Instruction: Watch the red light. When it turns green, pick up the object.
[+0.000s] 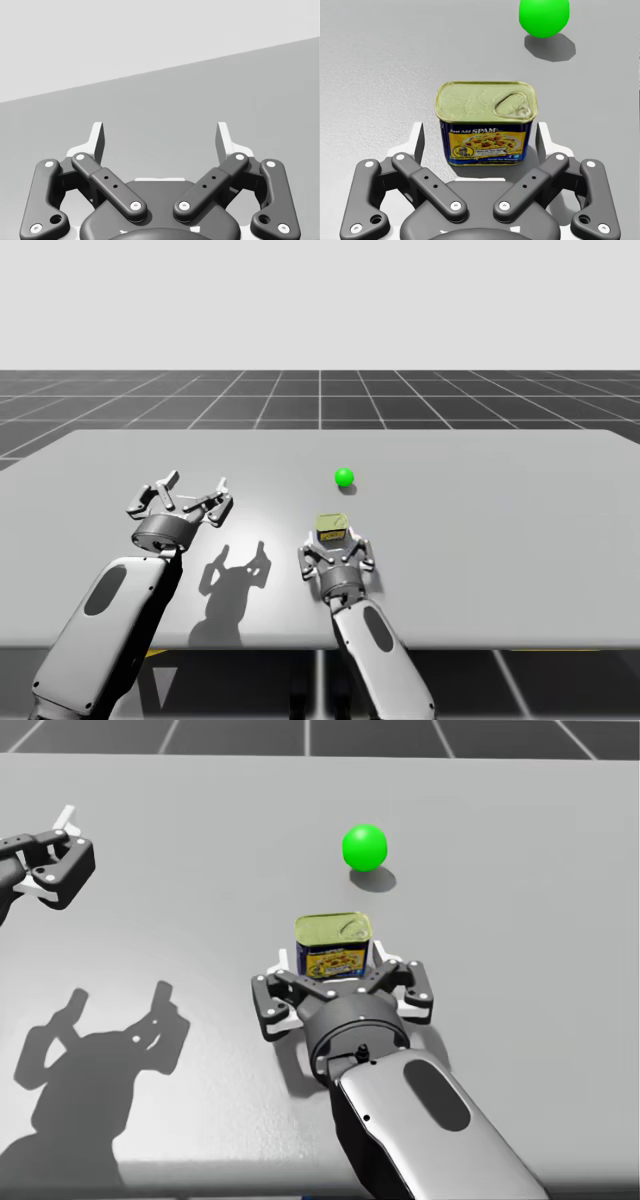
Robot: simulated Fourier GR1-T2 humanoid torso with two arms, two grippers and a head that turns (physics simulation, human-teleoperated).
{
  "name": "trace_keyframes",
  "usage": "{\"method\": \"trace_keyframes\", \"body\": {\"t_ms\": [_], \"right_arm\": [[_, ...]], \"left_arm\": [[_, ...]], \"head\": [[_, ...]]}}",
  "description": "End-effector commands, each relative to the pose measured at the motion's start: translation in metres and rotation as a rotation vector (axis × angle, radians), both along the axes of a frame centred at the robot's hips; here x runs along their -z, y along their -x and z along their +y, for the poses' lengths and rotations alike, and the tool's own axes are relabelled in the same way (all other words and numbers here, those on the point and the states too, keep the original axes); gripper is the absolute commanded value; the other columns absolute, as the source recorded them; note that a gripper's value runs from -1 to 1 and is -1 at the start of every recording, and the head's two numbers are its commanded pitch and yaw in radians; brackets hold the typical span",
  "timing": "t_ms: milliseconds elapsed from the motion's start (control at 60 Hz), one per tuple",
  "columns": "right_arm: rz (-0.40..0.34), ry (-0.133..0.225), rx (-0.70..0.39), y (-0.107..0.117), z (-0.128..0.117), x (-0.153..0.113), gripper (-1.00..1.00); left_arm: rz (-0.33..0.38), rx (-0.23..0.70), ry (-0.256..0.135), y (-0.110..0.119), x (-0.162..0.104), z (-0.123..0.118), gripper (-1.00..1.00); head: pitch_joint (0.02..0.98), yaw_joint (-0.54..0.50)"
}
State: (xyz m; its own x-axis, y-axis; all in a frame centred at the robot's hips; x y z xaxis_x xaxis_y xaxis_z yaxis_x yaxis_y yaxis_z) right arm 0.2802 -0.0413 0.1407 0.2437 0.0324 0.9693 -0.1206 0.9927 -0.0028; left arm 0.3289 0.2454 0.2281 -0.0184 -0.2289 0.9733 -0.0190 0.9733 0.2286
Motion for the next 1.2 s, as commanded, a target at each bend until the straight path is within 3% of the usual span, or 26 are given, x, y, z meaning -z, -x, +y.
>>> {"method": "trace_keyframes", "body": {"t_ms": [17, 217, 267, 283, 300, 317, 333, 367, 550, 983, 1200], "right_arm": [[-0.004, 0.023, 0.028, -0.017, 0.001, 0.003, -1.0], [0.001, 0.035, 0.048, -0.027, 0.0, 0.004, -1.0], [-0.013, 0.053, 0.019, -0.028, -0.002, 0.007, -1.0], [-0.031, 0.055, 0.029, -0.028, -0.003, 0.009, -0.91], [-0.031, 0.056, 0.033, -0.027, -0.002, 0.009, -0.27], [-0.029, 0.058, 0.025, -0.027, -0.003, 0.009, 0.87], [-0.032, 0.057, 0.03, -0.027, -0.003, 0.009, 1.0], [-0.025, 0.045, 0.035, -0.027, -0.005, 0.009, 1.0], [-0.022, 0.049, 0.043, -0.027, -0.009, 0.008, 1.0], [-0.021, 0.044, 0.041, -0.025, -0.012, 0.011, 1.0], [-0.042, 0.036, 0.034, -0.025, -0.014, 0.005, 1.0]], "left_arm": [[0.0, -0.001, 0.001, 0.0, 0.0, 0.001, -1.0], [0.0, -0.002, 0.001, 0.0, 0.0, 0.001, -1.0], [0.0, -0.002, 0.0, 0.0, 0.0, 0.001, -1.0], [0.0, -0.002, 0.0, 0.0, 0.0, 0.001, -1.0], [0.0, -0.002, 0.0, 0.0, 0.0, 0.001, -1.0], [0.0, -0.002, 0.0, 0.0, 0.0, 0.001, -1.0], [0.0, -0.002, 0.0, 0.0, 0.0, 0.001, -1.0], [0.001, -0.002, 0.0, -0.001, 0.0, 0.001, -1.0], [0.001, -0.001, -0.001, -0.001, 0.0, 0.001, -1.0], [0.003, -0.002, -0.003, -0.002, 0.002, 0.001, -1.0], [0.002, -0.003, -0.002, -0.002, 0.002, 0.001, -1.0]], "head": [[0.829, -0.03], [0.83, -0.03], [0.827, -0.03], [0.826, -0.03], [0.826, -0.03], [0.825, -0.03], [0.824, -0.03], [0.821, -0.03], [0.775, -0.03], [0.475, -0.05], [0.431, -0.05]]}}
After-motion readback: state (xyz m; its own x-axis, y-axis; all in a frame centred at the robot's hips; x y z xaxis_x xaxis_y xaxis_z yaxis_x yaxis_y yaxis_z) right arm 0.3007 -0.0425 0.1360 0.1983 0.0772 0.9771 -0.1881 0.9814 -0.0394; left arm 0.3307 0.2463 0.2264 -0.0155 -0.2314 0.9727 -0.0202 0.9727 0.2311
